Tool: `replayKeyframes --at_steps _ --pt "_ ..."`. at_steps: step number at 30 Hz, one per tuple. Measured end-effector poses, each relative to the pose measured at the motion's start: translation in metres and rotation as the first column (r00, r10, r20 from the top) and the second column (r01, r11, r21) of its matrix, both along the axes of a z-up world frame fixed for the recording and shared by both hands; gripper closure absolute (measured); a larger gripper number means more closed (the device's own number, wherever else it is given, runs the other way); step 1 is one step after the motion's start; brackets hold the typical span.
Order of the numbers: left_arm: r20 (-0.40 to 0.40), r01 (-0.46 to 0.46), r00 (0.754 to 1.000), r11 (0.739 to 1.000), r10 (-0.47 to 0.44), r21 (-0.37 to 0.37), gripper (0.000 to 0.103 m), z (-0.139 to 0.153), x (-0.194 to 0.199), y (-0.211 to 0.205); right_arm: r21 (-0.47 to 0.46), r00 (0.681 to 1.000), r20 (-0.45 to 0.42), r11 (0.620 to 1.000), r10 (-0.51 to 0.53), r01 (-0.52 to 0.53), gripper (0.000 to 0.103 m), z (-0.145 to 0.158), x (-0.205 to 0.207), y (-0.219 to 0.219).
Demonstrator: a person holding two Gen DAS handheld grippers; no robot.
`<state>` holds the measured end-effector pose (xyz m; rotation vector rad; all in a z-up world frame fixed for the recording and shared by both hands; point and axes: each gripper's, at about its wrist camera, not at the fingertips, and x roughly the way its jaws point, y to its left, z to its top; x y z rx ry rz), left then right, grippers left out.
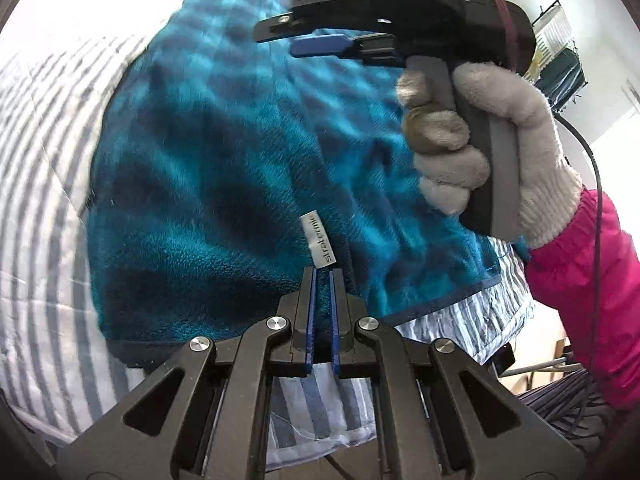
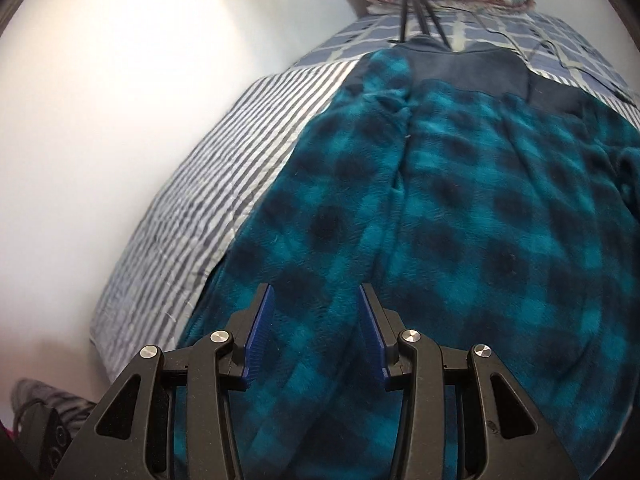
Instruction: Fold large clothes
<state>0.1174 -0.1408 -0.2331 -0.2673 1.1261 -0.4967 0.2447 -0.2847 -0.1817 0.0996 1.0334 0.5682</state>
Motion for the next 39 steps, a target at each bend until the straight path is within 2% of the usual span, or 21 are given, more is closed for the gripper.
replayKeyframes --at_steps 1,2,3,4,5,7,10,13,14,17,19,20,21,22,26,29,33,39 --pt "0.001 0.005 1.0 1.0 -0.005 0.006 0.1 -0.001 0.0 -0.001 -0.037 1.0 0.009 0.999 0.017 -0.017 0.062 -0.007 -0.001 0.009" --pt "0.003 0.008 1.0 1.0 -0.009 0.007 0.1 -0.002 0.001 -0.001 -0.074 0.999 0.021 0.997 0.029 -0.027 0.067 -0.013 -0.001 0.015" --pt "0.015 0.018 1.0 1.0 -0.018 0.007 0.1 0.0 -0.001 -0.002 -0.133 0.999 0.036 0.991 0.037 -0.032 0.079 -0.021 -0.001 0.021" --pt "0.025 0.028 0.999 0.999 -0.029 0.017 0.1 0.002 -0.002 -0.003 -0.187 0.999 0.04 0.982 0.03 -0.022 0.085 -0.03 0.0 0.024" --pt "0.03 0.038 0.999 0.999 -0.039 0.027 0.1 0.003 -0.004 -0.004 -0.2 0.999 0.047 0.98 0.021 -0.011 0.089 -0.035 0.002 0.023" --pt "0.023 0.042 0.999 0.999 -0.042 0.016 0.099 0.004 -0.007 -0.001 -0.174 0.999 0.032 0.985 -0.006 0.011 0.089 -0.035 0.005 0.017" --pt "0.026 0.045 0.999 0.999 -0.045 -0.02 0.096 0.016 -0.011 0.008 -0.187 0.999 0.028 0.982 -0.019 0.024 0.089 -0.028 0.004 0.015" --pt "0.073 0.035 0.997 0.998 -0.031 -0.059 0.095 0.035 -0.023 0.025 -0.135 0.998 0.04 0.99 -0.038 0.043 0.089 -0.012 -0.01 0.004" --pt "0.09 0.033 0.996 0.998 -0.027 -0.061 0.095 0.041 -0.028 0.03 -0.119 0.998 0.046 0.992 -0.043 0.048 0.085 -0.006 -0.015 0.0" --pt "0.144 0.016 0.99 0.999 -0.01 -0.041 0.095 0.058 -0.041 0.045 -0.112 0.995 0.081 0.992 -0.052 0.061 0.086 0.014 -0.034 -0.011" --pt "0.169 0.004 0.986 0.999 0.001 -0.033 0.085 0.067 -0.044 0.052 -0.091 0.992 0.106 0.993 -0.071 0.081 0.085 0.029 -0.051 -0.025" --pt "0.183 -0.005 0.983 1.0 0.01 -0.028 0.069 0.071 -0.045 0.056 -0.08 0.99 0.116 0.993 -0.082 0.091 0.085 0.034 -0.059 -0.032" --pt "0.197 -0.014 0.98 0.999 0.02 -0.029 0.054 0.079 -0.044 0.059 -0.068 0.987 0.13 0.992 -0.095 0.104 0.083 0.04 -0.068 -0.039" --pt "0.217 -0.025 0.976 0.999 0.03 -0.028 0.05 0.084 -0.046 0.06 -0.062 0.983 0.145 0.991 -0.11 0.12 0.081 0.045 -0.077 -0.047" --pt "0.238 0.007 0.971 1.0 -0.012 0.024 0.047 0.098 -0.044 0.054 -0.061 0.968 0.191 0.982 -0.165 0.18 0.061 0.063 -0.1 -0.079" --pt "0.259 0.036 0.965 0.998 -0.048 0.052 0.041 0.107 -0.044 0.043 -0.077 0.955 0.209 0.97 -0.21 0.23 0.041 0.074 -0.118 -0.112" --pt "0.273 0.077 0.958 0.995 -0.091 0.063 0.041 0.116 -0.034 0.026 -0.093 0.941 0.193 0.949 -0.278 0.3 0.039 0.084 -0.141 -0.168" --pt "0.282 0.144 0.946 0.987 -0.159 0.075 0.041 0.126 -0.015 0.004 -0.047 0.877 0.177 0.886 -0.446 0.461 0.039 0.089 -0.175 -0.262"
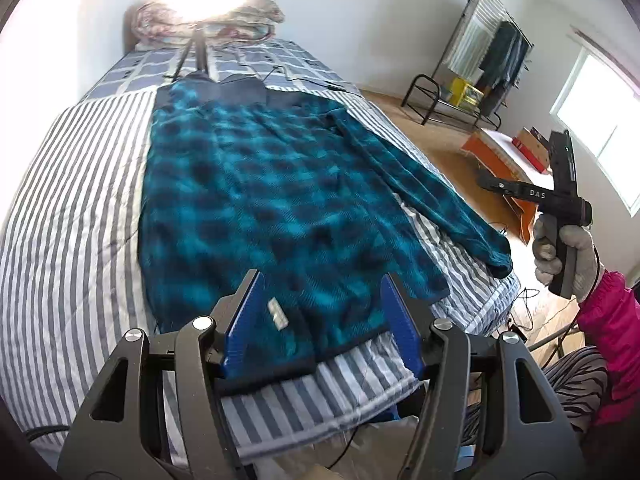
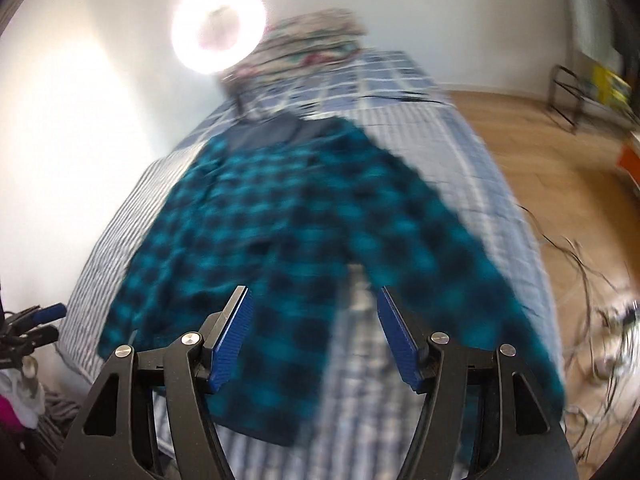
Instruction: Fold large clothes
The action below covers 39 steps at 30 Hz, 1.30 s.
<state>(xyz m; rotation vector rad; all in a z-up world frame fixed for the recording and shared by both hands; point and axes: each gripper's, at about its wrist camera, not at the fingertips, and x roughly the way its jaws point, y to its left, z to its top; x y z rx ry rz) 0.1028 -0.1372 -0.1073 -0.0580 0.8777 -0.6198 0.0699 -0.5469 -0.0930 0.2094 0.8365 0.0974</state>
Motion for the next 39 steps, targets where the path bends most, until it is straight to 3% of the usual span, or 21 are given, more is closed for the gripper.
replayKeyframes --at_steps 6,15,21,27,28,30,33,36,39 --pt "0.003 0.01 1.0 1.0 -0.01 0.005 0.041 -0.008 0.023 -0.01 0.081 0.99 -0.019 0.987 -0.141 0.142 0.039 -0.015 -0.012 -0.072" --pt "-0.043 0.039 0.998 0.999 -0.04 -0.034 0.041 -0.016 0.032 -0.024 0.121 0.945 -0.105 0.939 -0.31 0.321 0.039 -0.05 -0.026 -0.158" --pt "-0.065 0.074 0.995 0.997 -0.075 -0.015 0.041 -0.025 0.031 -0.038 0.166 0.921 -0.187 0.914 -0.34 0.371 0.039 -0.081 -0.038 -0.189" --pt "-0.081 0.083 0.993 0.996 -0.084 -0.016 0.041 -0.029 0.031 -0.046 0.148 0.922 -0.23 0.925 -0.313 0.351 0.041 -0.093 -0.042 -0.19" --pt "-0.08 0.084 0.993 0.996 -0.085 -0.015 0.041 -0.03 0.031 -0.047 0.143 0.922 -0.238 0.928 -0.306 0.345 0.045 -0.095 -0.042 -0.188" --pt "-0.078 0.085 0.993 0.996 -0.086 -0.013 0.041 -0.029 0.031 -0.047 0.147 0.924 -0.255 0.933 -0.284 0.327 0.069 -0.098 -0.041 -0.184" --pt "-0.077 0.083 0.994 0.996 -0.084 -0.011 0.041 -0.029 0.029 -0.047 0.137 0.925 -0.273 0.941 -0.263 0.308 0.098 -0.1 -0.04 -0.178" --pt "-0.072 0.083 0.994 0.996 -0.084 -0.014 0.041 -0.028 0.027 -0.046 0.115 0.931 -0.253 0.948 -0.262 0.297 0.1 -0.09 -0.042 -0.172" --pt "-0.065 0.082 0.994 0.996 -0.083 -0.022 0.041 -0.025 0.024 -0.042 0.155 0.942 -0.213 0.944 -0.258 0.293 0.101 -0.072 -0.048 -0.165"
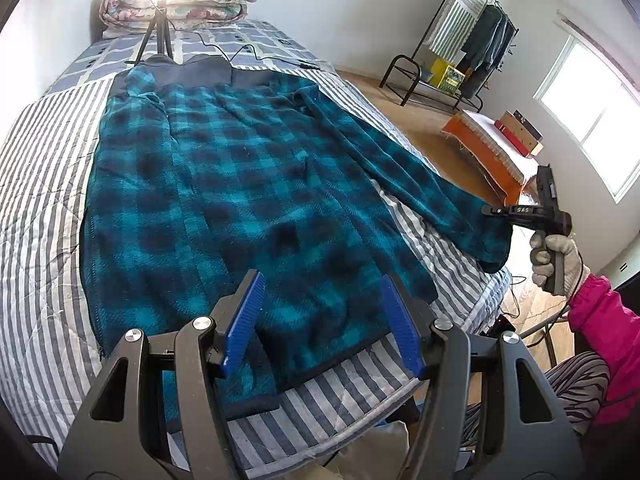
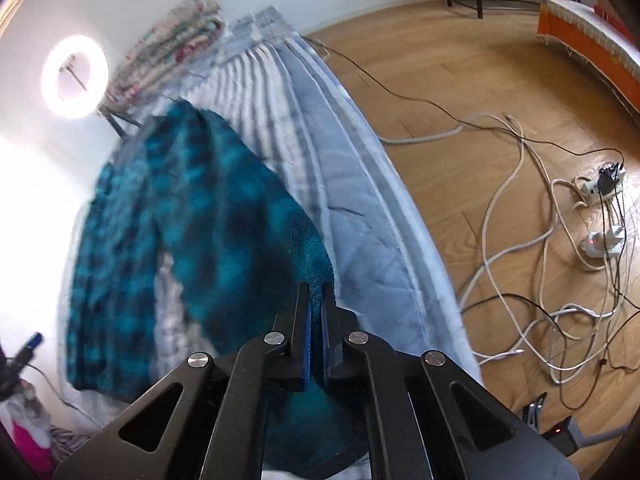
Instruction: Fold large clothes
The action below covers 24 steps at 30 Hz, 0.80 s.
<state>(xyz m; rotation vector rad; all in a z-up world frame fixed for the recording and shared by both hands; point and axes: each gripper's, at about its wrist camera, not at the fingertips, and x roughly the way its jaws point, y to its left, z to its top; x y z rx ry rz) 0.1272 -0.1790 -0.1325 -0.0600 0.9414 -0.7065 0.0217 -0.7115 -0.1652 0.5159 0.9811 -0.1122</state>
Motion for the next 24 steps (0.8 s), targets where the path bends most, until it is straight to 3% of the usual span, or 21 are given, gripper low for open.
replayKeyframes --at_steps 8,14,17,24 --pt "0.001 -0.038 0.999 0.999 0.038 -0.039 0.041 0.008 -0.004 0.021 0.003 0.988 0.12 0.995 0.101 -0.102 0.101 0.056 0.002 0.06" --pt "-0.002 -0.072 0.997 0.995 0.072 -0.062 0.041 0.013 -0.006 0.037 -0.069 0.964 0.148 0.975 0.22 -0.212 0.101 0.08 0.018 0.128" --pt "-0.012 -0.094 0.996 0.992 0.094 -0.083 0.041 0.014 -0.007 0.045 -0.097 0.943 0.141 0.952 0.301 -0.29 0.101 0.083 0.029 0.167" --pt "-0.034 -0.14 0.99 0.983 0.137 -0.12 0.041 0.013 -0.007 0.057 -0.13 0.855 0.058 0.853 0.516 -0.506 0.101 0.06 0.054 0.257"
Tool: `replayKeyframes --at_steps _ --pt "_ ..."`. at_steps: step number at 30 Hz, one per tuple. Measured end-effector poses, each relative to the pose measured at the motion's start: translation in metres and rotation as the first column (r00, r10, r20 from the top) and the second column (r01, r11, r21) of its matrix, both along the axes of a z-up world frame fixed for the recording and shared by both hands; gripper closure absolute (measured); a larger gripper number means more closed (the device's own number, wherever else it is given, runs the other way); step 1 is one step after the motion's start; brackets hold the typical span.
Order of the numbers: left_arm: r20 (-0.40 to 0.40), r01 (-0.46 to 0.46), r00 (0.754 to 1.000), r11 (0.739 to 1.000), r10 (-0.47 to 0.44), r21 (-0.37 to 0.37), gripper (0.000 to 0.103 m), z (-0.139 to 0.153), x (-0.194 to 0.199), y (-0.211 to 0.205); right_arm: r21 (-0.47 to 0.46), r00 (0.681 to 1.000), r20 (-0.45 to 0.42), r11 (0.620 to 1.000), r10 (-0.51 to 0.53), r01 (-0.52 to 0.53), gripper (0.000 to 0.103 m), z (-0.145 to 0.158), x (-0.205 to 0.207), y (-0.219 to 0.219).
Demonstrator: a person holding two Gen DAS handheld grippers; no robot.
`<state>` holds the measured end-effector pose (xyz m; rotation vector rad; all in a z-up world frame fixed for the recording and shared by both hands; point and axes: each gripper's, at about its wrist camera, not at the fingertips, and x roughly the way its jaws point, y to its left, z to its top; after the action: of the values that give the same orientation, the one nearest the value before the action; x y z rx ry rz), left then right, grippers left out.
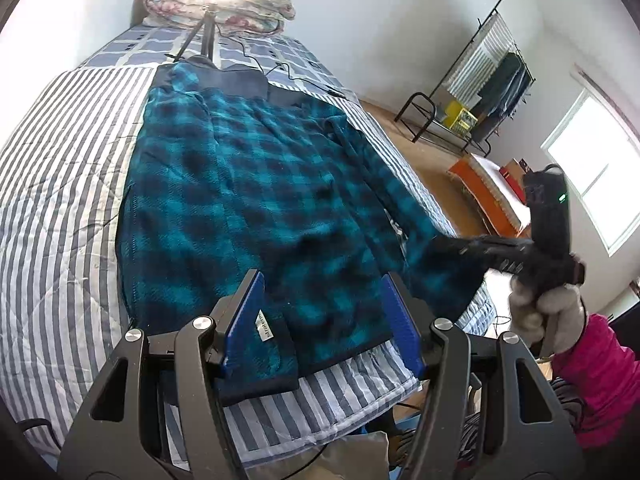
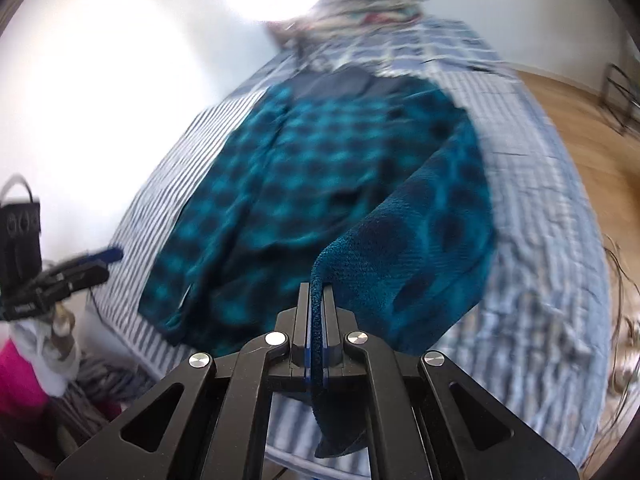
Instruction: Fold large clothes
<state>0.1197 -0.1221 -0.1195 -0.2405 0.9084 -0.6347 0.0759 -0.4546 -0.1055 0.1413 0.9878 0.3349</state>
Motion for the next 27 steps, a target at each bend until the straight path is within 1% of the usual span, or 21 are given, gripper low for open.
replayKeyframes --at_steps 1,3,6,8,10,11,13,16,17,19,20,21,22,24,27 --pt "-0.003 -0.005 1.0 1.0 0.005 -0.005 0.041 -0.001 0.0 0.001 -0.02 0.999 -0.016 0.999 0.033 -0.033 0.101 -0.008 0.004 0.013" --pt "-0.012 -0.014 1.0 1.0 0.014 -0.013 0.041 -0.004 0.0 0.002 -0.03 0.996 -0.053 0.997 0.074 -0.076 0.101 -0.022 0.009 0.031" --pt "-0.028 -0.027 0.999 0.999 0.027 -0.021 0.041 -0.01 0.001 0.001 -0.061 0.987 -0.102 0.989 0.125 -0.131 0.101 -0.043 0.011 0.05" --pt "-0.046 -0.035 0.998 0.999 0.034 -0.027 0.041 -0.016 0.003 -0.001 -0.1 0.98 -0.13 0.981 0.15 -0.164 0.101 -0.06 0.014 0.06" --pt "-0.065 -0.04 0.997 0.999 0.038 -0.034 0.041 -0.022 0.005 -0.005 -0.097 0.975 -0.161 0.98 0.155 -0.172 0.1 -0.071 0.016 0.06" --pt "-0.074 -0.043 0.996 0.998 0.04 -0.038 0.041 -0.024 0.006 -0.007 -0.081 0.97 -0.183 0.981 0.162 -0.179 0.097 -0.077 0.018 0.059" --pt "-0.092 -0.042 0.995 0.998 0.037 -0.05 0.041 -0.029 0.01 -0.011 -0.051 0.964 -0.206 0.982 0.166 -0.18 0.097 -0.081 0.021 0.056" --pt "-0.121 -0.028 0.992 0.997 0.02 -0.071 0.041 -0.036 0.014 -0.02 0.026 0.963 -0.206 0.985 0.173 -0.172 0.094 -0.073 0.022 0.046" --pt "-0.134 -0.023 0.991 0.996 0.013 -0.08 0.041 -0.038 0.017 -0.024 0.06 0.967 -0.184 0.984 0.177 -0.169 0.093 -0.065 0.021 0.041" --pt "-0.165 -0.012 0.986 0.995 -0.005 -0.099 0.041 -0.045 0.022 -0.034 0.117 0.974 -0.15 0.981 0.17 -0.153 0.083 -0.049 0.022 0.031" --pt "-0.188 -0.002 0.982 0.994 -0.02 -0.113 0.041 -0.05 0.025 -0.04 0.136 0.977 -0.136 0.98 0.162 -0.144 0.071 -0.044 0.023 0.027" --pt "-0.207 0.003 0.978 0.992 -0.029 -0.127 0.041 -0.053 0.027 -0.044 0.152 0.984 -0.107 0.98 0.144 -0.127 0.065 -0.036 0.023 0.018" --pt "-0.23 0.006 0.972 0.99 -0.039 -0.143 0.041 -0.057 0.03 -0.05 0.157 0.989 -0.083 0.981 0.124 -0.11 0.064 -0.03 0.025 0.01" --pt "-0.261 0.016 0.964 0.989 -0.054 -0.145 0.041 -0.067 0.036 -0.063 0.177 0.992 -0.063 0.98 0.107 -0.094 0.064 -0.022 0.03 -0.001" --pt "-0.294 0.028 0.953 0.989 -0.07 -0.144 0.041 -0.081 0.042 -0.079 0.142 0.998 -0.037 0.989 0.045 -0.039 0.064 -0.014 0.049 -0.026"
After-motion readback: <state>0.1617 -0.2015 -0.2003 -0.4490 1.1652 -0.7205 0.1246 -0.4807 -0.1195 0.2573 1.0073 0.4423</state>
